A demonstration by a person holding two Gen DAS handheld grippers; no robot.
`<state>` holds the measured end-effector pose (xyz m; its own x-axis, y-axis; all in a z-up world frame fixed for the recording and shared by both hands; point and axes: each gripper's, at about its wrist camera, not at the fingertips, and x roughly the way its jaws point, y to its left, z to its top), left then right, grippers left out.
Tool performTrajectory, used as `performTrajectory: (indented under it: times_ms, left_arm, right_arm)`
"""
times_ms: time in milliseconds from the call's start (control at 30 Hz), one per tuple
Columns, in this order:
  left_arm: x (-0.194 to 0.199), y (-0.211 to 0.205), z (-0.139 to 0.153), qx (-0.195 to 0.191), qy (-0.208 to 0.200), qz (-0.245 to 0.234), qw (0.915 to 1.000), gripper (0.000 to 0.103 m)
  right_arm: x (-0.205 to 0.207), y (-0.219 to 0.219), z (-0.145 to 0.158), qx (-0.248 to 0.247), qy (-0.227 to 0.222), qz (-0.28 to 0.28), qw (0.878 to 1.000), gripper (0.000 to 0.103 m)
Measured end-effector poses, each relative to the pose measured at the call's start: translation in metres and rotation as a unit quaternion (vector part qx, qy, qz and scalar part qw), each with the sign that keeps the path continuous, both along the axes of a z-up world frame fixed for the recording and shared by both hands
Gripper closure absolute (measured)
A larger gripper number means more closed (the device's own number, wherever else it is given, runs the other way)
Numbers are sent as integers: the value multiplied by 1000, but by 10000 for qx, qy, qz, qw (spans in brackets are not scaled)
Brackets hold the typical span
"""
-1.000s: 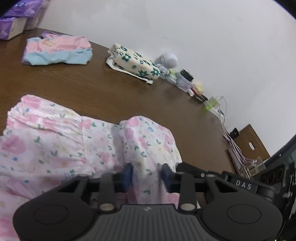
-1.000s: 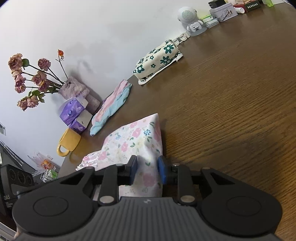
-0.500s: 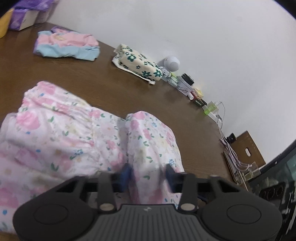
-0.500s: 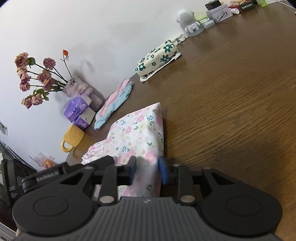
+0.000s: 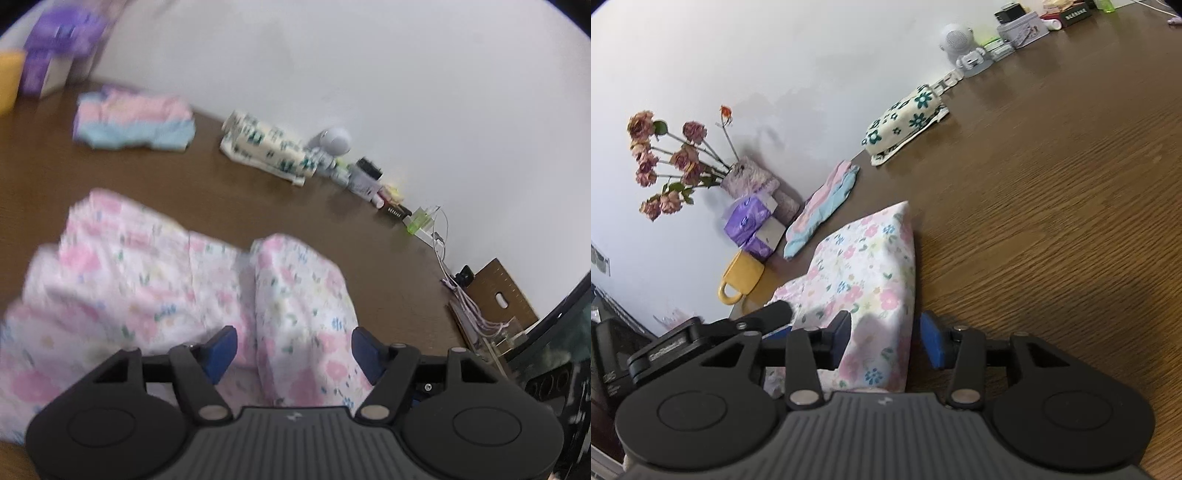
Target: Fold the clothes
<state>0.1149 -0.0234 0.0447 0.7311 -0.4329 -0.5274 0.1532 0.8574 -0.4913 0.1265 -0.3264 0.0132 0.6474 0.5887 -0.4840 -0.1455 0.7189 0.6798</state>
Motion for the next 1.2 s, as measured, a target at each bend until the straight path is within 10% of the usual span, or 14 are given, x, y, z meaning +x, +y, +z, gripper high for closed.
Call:
performTrajectory:
  times_ms: [400, 667, 800, 1200]
  left_arm:
    - [17, -9, 1, 473, -122, -335, 9982, 67]
    - [25, -5, -9, 283, 133, -286, 9991, 70]
    - [29, 2, -12, 40, 288, -162, 9994, 50]
    - [34, 9, -19, -239, 379, -237, 9987, 70]
  right_arm:
    - [17, 7, -10, 133, 171, 138, 9997, 60]
    - [23, 12, -9, 110, 165, 187, 9996, 60]
    - [23, 11, -10, 178, 183, 160, 9995, 60]
    - [24, 5, -13, 427, 298, 126, 9986, 60]
